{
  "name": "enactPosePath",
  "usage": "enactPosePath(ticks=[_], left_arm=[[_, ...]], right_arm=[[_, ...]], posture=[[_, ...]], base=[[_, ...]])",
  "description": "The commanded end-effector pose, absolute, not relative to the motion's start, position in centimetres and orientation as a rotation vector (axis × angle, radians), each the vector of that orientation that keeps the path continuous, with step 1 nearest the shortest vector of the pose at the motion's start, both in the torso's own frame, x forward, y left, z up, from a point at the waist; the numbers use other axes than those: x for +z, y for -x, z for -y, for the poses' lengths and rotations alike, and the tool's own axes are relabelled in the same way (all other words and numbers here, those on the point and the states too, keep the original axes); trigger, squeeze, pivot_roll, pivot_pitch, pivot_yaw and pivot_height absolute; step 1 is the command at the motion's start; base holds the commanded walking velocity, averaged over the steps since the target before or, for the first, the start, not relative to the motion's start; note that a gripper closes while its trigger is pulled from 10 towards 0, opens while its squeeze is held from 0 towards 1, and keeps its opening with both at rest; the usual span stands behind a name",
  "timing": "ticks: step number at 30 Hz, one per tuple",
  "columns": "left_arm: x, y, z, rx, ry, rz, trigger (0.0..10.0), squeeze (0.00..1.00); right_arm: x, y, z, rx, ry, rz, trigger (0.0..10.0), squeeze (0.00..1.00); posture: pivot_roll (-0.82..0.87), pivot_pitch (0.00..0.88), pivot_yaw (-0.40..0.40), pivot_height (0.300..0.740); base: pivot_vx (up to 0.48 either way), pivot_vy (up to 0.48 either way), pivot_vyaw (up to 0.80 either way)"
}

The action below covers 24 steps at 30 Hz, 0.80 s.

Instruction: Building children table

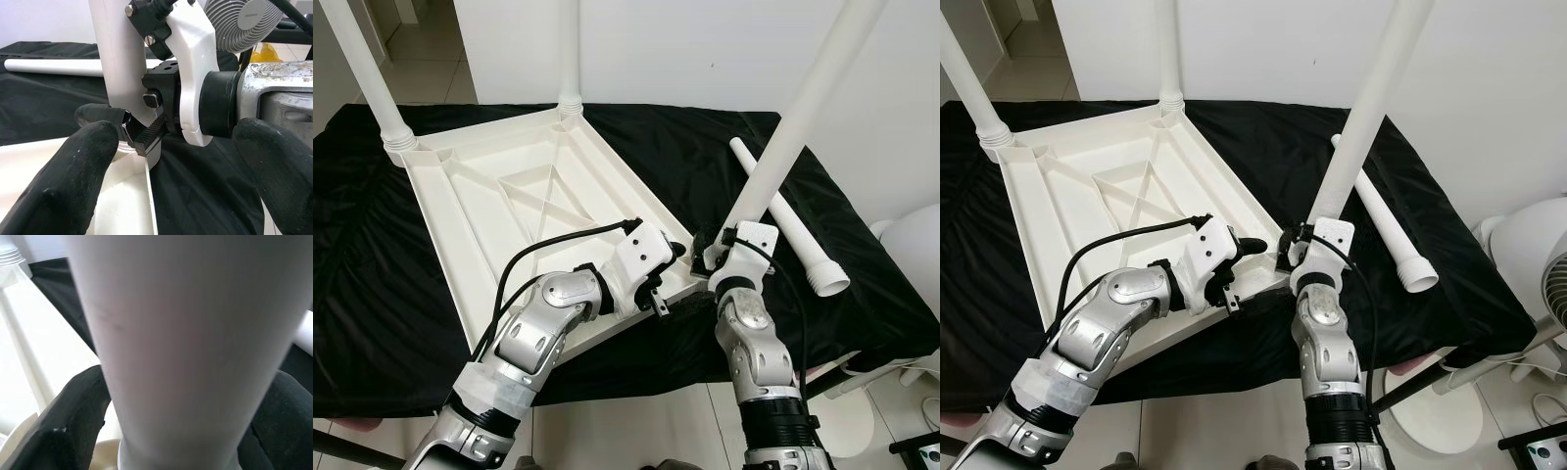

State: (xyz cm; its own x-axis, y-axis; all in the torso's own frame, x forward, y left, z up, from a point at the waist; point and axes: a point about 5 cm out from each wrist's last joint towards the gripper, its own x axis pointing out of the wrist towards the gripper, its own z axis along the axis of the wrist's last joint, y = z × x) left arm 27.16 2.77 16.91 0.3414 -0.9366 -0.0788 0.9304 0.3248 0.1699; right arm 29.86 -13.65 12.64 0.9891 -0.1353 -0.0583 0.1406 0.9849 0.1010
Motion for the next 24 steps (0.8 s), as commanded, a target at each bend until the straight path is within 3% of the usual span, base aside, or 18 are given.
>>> enactPosePath(ticks=[1,2,3,6,7,24], left_arm=[[16.5,-27.2,-2.7,-1.221,-0.209,0.026,10.0,0.0],[16.5,-27.2,-2.7,-1.221,-0.209,0.026,10.0,0.0],[16.6,-27.3,-2.6,-1.22,-0.209,0.027,10.0,0.0],[16.6,-27.3,-2.6,-1.219,-0.21,0.029,10.0,0.0],[16.6,-27.3,-2.6,-1.218,-0.211,0.031,10.0,0.0],[16.7,-27.4,-2.6,-1.217,-0.214,0.038,10.0,0.0]], right_arm=[[11.1,-28.9,13.9,-0.13,-0.11,-0.106,10.0,1.0],[11.1,-28.9,13.9,-0.13,-0.11,-0.106,10.0,1.0],[11.3,-28.9,14.4,-0.111,-0.099,-0.091,10.0,0.17],[11.3,-28.9,14.8,-0.096,-0.091,-0.081,10.0,0.17],[11.7,-29.0,15.1,-0.053,-0.082,-0.053,10.0,0.0],[13.4,-29.1,18.2,0.222,0.07,0.097,10.0,0.0]], posture=[[0.02,0.0,-0.06,0.74],[0.02,0.0,-0.06,0.74],[0.02,0.0,-0.061,0.74],[0.01,0.0,-0.061,0.74],[0.01,0.0,-0.061,0.74],[0.01,0.0,-0.053,0.74]], base=[[0.0,0.0,0.0],[0.0,0.0,0.0],[0.0,0.0,0.0],[0.0,0.0,0.0],[0.0,0.0,0.0],[0.0,0.0,0.0]])
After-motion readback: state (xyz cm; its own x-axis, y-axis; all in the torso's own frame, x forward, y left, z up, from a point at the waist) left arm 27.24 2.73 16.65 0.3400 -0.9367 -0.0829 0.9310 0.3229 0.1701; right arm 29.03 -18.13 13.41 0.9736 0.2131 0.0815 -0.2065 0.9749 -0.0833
